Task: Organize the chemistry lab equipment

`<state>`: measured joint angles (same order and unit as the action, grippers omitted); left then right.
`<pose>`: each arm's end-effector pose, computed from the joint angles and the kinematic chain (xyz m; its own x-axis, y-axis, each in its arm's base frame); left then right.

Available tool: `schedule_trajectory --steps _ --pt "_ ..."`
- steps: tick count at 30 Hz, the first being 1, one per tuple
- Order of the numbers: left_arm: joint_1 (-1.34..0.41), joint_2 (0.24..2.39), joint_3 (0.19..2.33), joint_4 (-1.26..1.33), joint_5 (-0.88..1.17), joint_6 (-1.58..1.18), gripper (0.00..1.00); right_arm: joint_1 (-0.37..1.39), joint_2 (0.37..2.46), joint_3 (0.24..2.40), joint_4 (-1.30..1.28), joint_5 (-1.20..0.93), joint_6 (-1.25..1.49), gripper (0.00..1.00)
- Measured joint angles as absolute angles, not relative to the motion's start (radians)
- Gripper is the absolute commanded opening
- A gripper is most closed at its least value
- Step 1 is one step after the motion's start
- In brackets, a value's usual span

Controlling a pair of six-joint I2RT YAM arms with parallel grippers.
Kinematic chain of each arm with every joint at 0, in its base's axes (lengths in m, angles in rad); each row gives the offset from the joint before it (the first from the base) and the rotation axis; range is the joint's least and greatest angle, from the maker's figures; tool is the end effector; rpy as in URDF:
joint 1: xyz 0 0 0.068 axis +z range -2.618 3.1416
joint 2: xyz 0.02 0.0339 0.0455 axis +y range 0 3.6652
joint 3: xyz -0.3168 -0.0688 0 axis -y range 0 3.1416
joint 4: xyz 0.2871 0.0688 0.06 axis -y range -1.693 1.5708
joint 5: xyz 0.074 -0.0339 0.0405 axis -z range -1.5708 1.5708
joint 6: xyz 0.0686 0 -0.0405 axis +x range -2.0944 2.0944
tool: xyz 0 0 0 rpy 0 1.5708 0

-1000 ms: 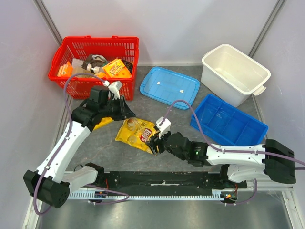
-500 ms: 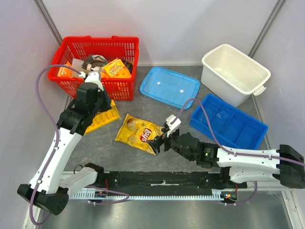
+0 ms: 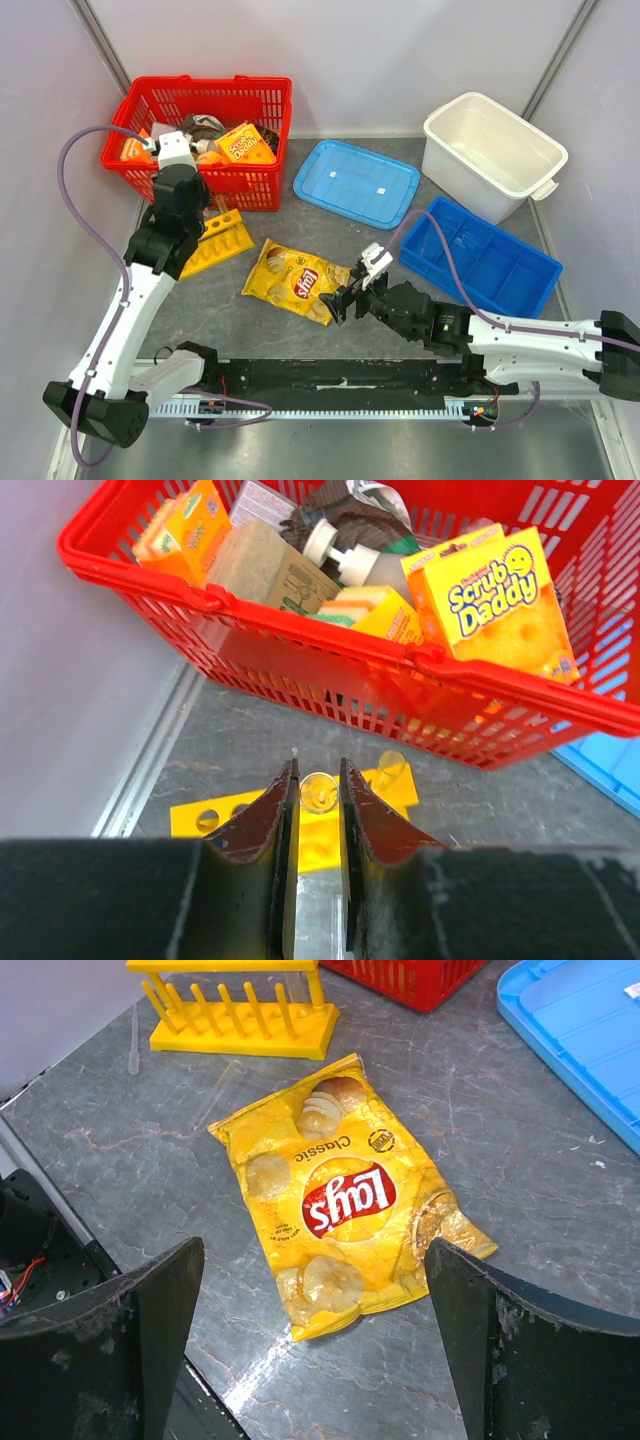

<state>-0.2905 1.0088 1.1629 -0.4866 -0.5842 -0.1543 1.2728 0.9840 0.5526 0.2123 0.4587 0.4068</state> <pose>0.2501 -0.0353 0.4421 -0.2690 -0.0534 -0.9617 -0.3055 0.9516 0.0326 0.1062 0.2422 0.2823 -0.3475 0.0768 -0.9345 -0.6454 0.7034 0.2978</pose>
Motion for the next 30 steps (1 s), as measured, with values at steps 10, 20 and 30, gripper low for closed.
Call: schedule_trajectory --steps 10,20,30 --pt "-0.266 1.121 1.136 -0.394 -0.601 -0.101 0.13 1.273 0.968 0.552 0.209 0.48 0.38 0.98" --pt "-0.258 1.143 1.094 -0.352 -0.59 -0.096 0.14 1.273 0.967 0.552 0.209 0.496 0.36 0.98" --pt "-0.237 1.18 1.081 -0.339 -0.558 -0.096 0.14 1.273 0.961 0.552 0.209 0.503 0.347 0.98"
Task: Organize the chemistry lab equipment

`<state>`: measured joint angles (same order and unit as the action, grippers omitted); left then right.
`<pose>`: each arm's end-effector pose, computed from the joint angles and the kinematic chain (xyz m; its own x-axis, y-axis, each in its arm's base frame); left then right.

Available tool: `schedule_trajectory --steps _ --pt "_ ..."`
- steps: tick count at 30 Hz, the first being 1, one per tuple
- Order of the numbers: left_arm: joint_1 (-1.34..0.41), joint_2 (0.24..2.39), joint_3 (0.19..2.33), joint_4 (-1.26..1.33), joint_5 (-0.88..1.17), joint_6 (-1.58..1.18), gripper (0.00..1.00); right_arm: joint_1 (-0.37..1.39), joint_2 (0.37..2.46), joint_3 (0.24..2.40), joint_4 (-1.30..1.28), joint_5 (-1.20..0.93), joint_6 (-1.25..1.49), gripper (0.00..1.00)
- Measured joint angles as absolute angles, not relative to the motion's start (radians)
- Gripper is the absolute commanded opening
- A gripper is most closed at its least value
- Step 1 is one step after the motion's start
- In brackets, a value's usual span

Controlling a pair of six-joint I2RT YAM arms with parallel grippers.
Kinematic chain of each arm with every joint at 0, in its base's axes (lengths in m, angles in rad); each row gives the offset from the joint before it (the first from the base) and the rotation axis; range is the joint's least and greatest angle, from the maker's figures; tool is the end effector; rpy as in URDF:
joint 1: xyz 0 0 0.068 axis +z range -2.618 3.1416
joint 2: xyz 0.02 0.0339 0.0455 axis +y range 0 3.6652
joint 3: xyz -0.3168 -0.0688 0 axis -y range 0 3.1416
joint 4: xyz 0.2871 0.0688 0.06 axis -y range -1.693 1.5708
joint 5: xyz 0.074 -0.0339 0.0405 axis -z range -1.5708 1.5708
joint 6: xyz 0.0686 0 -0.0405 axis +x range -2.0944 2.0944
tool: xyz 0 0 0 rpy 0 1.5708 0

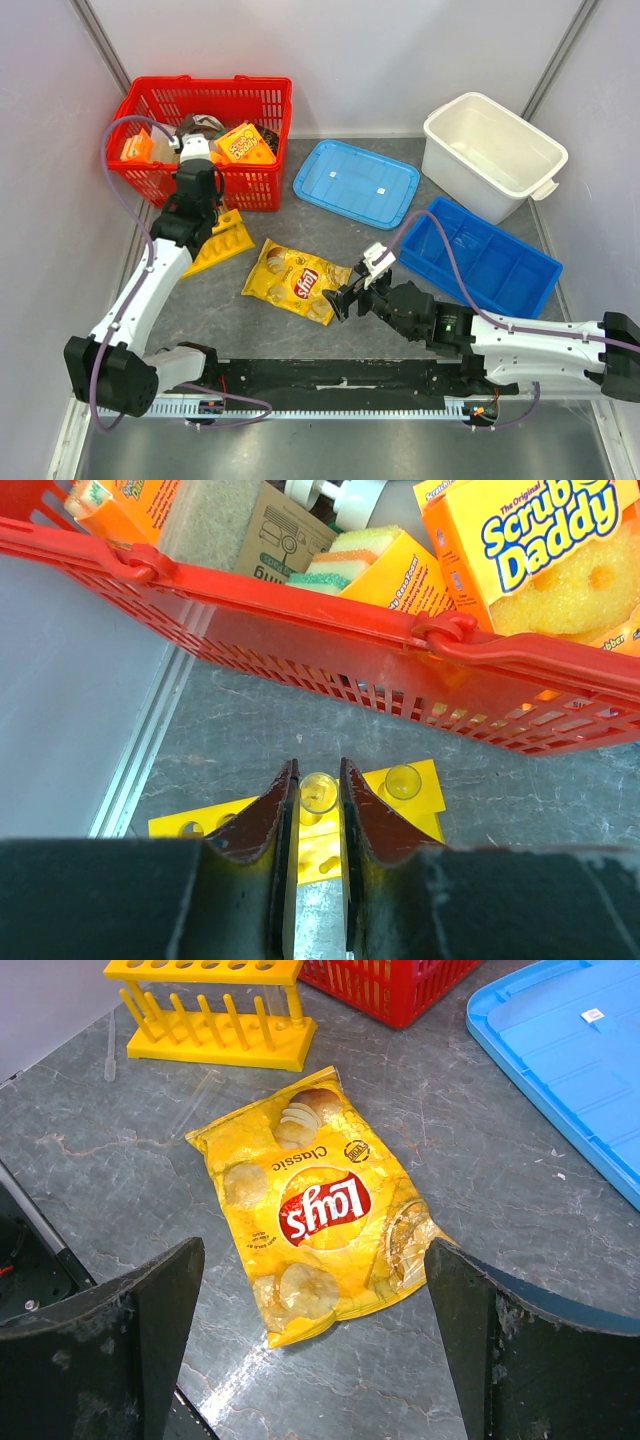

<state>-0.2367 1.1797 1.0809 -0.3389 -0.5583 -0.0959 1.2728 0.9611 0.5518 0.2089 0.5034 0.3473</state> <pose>0.3104 -0.0375 0.3817 -0.3845 0.0092 -0.9231 -0.3058 0.9422 0.1368 0.1072 0.2362 0.2873 -0.2927 0.0624 -0.9542 -0.6369 0.7315 0.2433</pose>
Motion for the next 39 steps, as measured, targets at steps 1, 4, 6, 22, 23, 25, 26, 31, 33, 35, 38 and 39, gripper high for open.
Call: schedule_trajectory --steps 1,4,6,22,23,25,26,31,33,35,38,39 --pt "-0.236 1.181 1.078 -0.338 -0.554 -0.096 0.14 1.273 0.961 0.552 0.209 0.503 0.347 0.98" --pt "-0.231 1.185 1.07 -0.337 -0.545 -0.096 0.14 1.273 0.961 0.552 0.209 0.503 0.347 0.98" --pt "-0.228 1.189 1.068 -0.338 -0.542 -0.096 0.14 1.272 0.961 0.552 0.209 0.503 0.347 0.98" --pt "-0.205 1.22 1.064 -0.334 -0.5 -0.111 0.14 1.273 0.961 0.552 0.21 0.503 0.348 0.98" --pt "-0.204 1.225 1.064 -0.334 -0.497 -0.112 0.14 1.272 0.961 0.552 0.21 0.503 0.348 0.98" --pt "-0.198 1.238 1.064 -0.334 -0.493 -0.115 0.14 1.272 0.961 0.552 0.21 0.503 0.348 0.98" --pt "-0.197 1.243 1.064 -0.335 -0.49 -0.117 0.14 1.272 0.961 0.552 0.21 0.503 0.348 0.98" --pt "-0.185 1.253 1.064 -0.334 -0.479 -0.125 0.15 1.272 0.961 0.552 0.21 0.503 0.348 0.98" --pt "-0.178 1.258 1.064 -0.334 -0.471 -0.13 0.15 1.273 0.961 0.552 0.21 0.503 0.348 0.98" --pt "-0.173 1.267 1.064 -0.335 -0.466 -0.133 0.15 1.273 0.961 0.552 0.21 0.503 0.348 0.98" --pt "-0.169 1.282 1.064 -0.335 -0.46 -0.135 0.15 1.273 0.961 0.552 0.21 0.503 0.348 0.98" --pt "-0.168 1.286 1.064 -0.335 -0.459 -0.138 0.15 1.273 0.961 0.552 0.21 0.503 0.348 0.98"
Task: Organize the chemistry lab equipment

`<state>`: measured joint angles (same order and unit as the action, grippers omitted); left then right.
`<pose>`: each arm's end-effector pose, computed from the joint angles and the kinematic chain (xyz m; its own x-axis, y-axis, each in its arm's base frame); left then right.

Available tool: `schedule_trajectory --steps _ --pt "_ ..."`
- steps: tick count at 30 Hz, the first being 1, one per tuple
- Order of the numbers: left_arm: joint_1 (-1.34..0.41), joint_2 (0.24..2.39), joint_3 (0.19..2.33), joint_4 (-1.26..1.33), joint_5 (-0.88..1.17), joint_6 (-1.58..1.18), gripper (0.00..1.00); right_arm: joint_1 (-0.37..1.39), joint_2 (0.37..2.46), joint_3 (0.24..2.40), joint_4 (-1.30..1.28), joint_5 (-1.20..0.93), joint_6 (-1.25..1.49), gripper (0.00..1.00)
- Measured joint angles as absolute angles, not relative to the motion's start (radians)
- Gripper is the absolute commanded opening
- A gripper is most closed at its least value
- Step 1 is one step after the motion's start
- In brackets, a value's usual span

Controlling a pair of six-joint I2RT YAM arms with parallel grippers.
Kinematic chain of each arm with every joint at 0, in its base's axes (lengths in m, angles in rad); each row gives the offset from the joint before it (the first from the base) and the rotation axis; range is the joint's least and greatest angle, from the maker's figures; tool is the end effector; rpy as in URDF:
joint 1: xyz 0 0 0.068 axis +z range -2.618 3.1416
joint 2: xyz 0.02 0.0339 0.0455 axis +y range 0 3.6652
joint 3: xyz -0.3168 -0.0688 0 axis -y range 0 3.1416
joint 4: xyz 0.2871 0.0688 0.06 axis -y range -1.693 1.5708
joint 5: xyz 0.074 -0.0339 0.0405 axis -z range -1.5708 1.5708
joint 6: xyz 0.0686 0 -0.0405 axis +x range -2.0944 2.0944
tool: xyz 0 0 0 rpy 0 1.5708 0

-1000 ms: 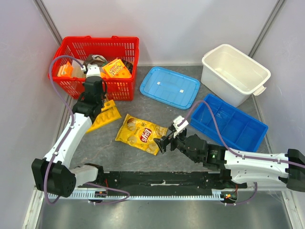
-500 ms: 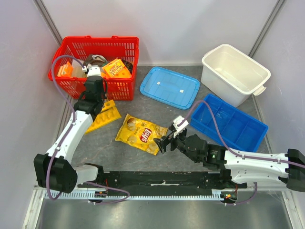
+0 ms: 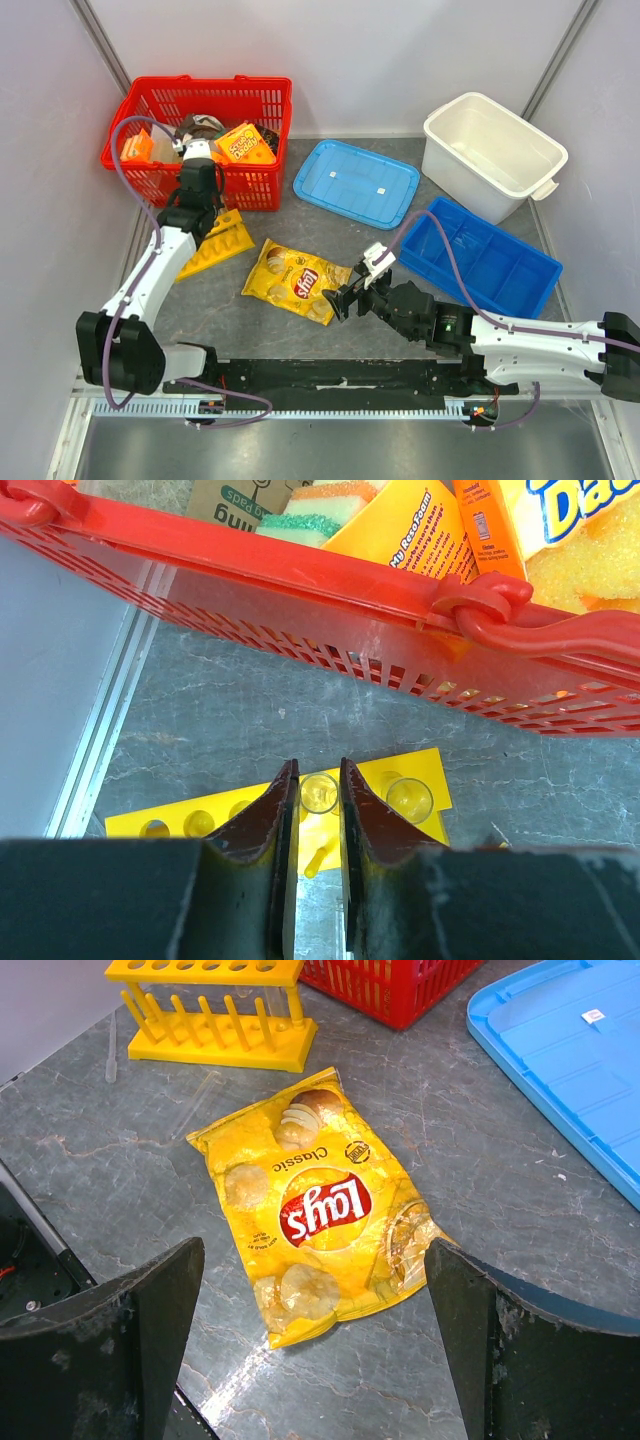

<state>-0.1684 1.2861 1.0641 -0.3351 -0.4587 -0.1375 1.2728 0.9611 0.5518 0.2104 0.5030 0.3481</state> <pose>0.3396 -0.0269 0.3412 -0.4861 -0.0420 -0.8729 -0.2896 0.9501 0.1156 0.1072 0.2363 0.2875 -0.2929 0.0643 -0.9540 -0.6371 0.7309 0.2449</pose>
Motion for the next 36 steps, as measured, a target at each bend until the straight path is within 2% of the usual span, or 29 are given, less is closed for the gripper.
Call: schedule_trajectory --steps 12,18,36 --pt "-0.152 1.333 1.064 -0.335 -0.434 -0.149 0.21 1.272 0.964 0.551 0.217 0.503 0.348 0.98" --pt "-0.15 1.349 1.064 -0.335 -0.424 -0.157 0.3 1.273 0.964 0.551 0.217 0.504 0.348 0.98" --pt "-0.146 1.348 1.119 -0.423 -0.41 -0.178 0.47 1.272 0.963 0.551 0.2 0.506 0.353 0.98"
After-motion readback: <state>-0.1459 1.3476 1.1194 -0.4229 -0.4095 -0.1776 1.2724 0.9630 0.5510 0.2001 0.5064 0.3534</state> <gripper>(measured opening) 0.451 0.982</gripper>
